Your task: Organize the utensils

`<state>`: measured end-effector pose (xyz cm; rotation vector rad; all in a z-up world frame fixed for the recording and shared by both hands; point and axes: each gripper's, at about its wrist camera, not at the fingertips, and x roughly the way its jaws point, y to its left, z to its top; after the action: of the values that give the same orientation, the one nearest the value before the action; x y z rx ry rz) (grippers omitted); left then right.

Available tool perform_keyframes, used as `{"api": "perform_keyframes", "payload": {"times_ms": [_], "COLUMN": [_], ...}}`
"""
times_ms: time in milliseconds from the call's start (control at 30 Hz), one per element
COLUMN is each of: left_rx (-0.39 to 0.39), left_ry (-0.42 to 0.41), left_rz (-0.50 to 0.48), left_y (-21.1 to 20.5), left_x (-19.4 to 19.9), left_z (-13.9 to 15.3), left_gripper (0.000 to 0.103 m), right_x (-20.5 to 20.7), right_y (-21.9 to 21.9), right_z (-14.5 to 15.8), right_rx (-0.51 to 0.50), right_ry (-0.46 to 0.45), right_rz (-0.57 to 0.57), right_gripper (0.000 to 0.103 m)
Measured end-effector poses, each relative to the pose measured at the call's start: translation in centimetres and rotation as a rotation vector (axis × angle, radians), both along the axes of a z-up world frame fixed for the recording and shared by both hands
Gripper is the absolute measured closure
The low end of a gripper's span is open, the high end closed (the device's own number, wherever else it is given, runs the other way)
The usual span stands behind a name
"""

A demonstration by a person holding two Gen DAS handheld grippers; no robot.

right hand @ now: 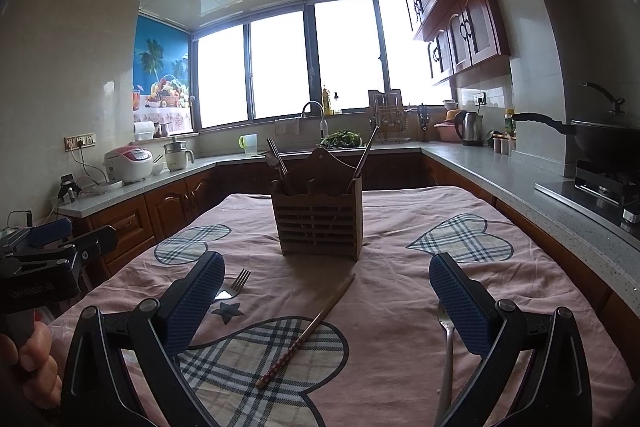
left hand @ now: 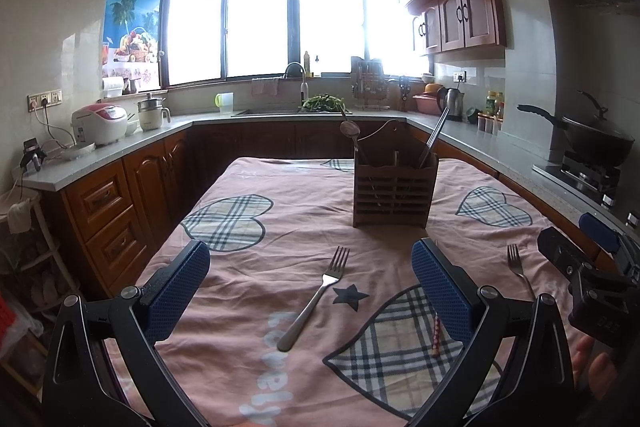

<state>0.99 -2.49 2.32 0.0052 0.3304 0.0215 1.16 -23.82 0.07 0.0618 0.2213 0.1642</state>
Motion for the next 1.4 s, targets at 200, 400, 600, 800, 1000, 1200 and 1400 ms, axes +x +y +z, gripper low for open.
{"api": "perform_keyframes", "payload": {"times_ms": [200,400,600,800,1000,1200,1400], "left_rx": [-0.002,-0.005,-0.004,-0.006,-0.005,-0.004,-0.007], "left_ry": [0.001,0.005,0.007,0.007,0.006,0.008,0.009], "left_rz": [0.002,0.004,0.002,-0.003,0.000,-0.002,-0.007], "left_y": [0.0,0.1,0.1,0.1,-0.1,-0.2,-0.1], "left_x": [0.1,0.3,0.4,0.6,0.8,0.9,1.0], "left_z": [0.1,0.0,0.0,-0.1,0.0,0.0,0.1], "left_gripper": [0.000,0.000,0.000,0.000,0.000,0.000,0.000], "right_x": [0.3,0.4,0.5,0.6,0.8,0.9,0.9], "right_y": [0.0,-0.1,0.0,-0.1,-0.1,-0.2,-0.3], "right_z": [0.0,0.0,0.0,0.0,0.0,0.0,0.0], "right_rx": [-0.005,-0.004,-0.005,-0.003,-0.002,0.000,0.001], "right_ry": [0.008,0.011,0.014,0.011,0.010,0.012,0.012], "right_rz": [0.004,0.003,0.003,0.003,0.006,0.005,0.004], "right_gripper": [0.000,0.000,0.000,0.000,0.000,0.000,0.000]}}
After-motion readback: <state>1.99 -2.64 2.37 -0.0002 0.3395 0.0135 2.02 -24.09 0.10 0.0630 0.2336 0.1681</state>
